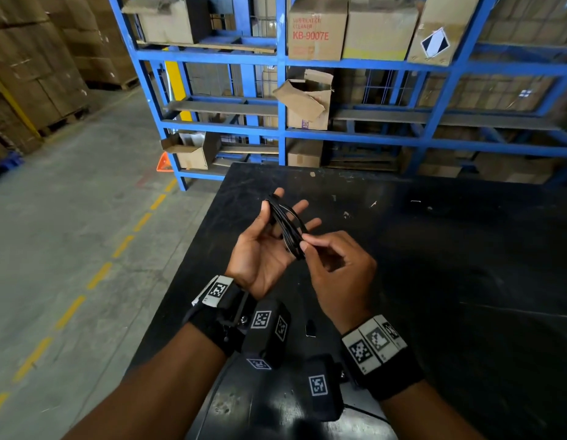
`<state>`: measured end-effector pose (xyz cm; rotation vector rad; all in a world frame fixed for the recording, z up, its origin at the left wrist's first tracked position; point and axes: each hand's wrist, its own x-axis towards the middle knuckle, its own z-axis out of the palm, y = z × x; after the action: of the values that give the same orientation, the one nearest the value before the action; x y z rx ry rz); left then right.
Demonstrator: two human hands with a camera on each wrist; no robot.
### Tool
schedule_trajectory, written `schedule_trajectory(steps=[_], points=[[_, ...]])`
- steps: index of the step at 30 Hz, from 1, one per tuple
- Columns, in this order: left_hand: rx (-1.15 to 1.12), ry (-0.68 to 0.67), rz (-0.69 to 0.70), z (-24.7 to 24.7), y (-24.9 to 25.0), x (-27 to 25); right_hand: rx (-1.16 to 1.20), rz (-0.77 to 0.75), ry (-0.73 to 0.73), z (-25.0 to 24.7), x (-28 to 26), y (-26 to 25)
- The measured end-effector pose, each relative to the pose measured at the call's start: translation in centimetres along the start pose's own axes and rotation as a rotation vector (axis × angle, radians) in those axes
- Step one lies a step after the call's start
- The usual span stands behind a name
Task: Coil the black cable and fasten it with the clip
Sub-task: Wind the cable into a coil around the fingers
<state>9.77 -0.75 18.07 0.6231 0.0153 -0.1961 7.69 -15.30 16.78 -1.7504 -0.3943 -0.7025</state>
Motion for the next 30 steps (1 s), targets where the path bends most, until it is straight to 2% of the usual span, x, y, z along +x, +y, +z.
schedule_trajectory(steps=[8, 20, 25, 27, 28, 29, 30], points=[[-0.078, 0.017, 0.025, 0.9, -0.8, 0.0, -0.270, -0.220, 0.055, 0.6, -1.5, 0.4], [-0.109, 0.075, 0.056, 0.8, -1.6, -0.6, -0.182, -0.151, 0.031, 0.6, -0.5, 1.8], [-0.085, 0.093, -0.016, 0.8, -1.1, -1.0, -0.104, -0.049, 0.000, -0.2, 1.3, 2.6], [0.009, 0.133, -0.081, 0.5, -0.7, -1.5, -0.078, 0.010, -0.021, -1.3, 2.4, 3.5], [0.127, 0.165, -0.098, 0.3, -0.5, -2.0, -0.081, 0.025, -0.052, -1.9, 2.9, 4.0], [0.287, 0.213, -0.079, 0.0, -0.3, -2.3, -0.087, 0.039, -0.097, -2.6, 3.4, 4.4], [0.458, 0.270, -0.003, -0.4, -0.1, -2.5, -0.082, 0.060, -0.153, -3.4, 3.8, 4.7]])
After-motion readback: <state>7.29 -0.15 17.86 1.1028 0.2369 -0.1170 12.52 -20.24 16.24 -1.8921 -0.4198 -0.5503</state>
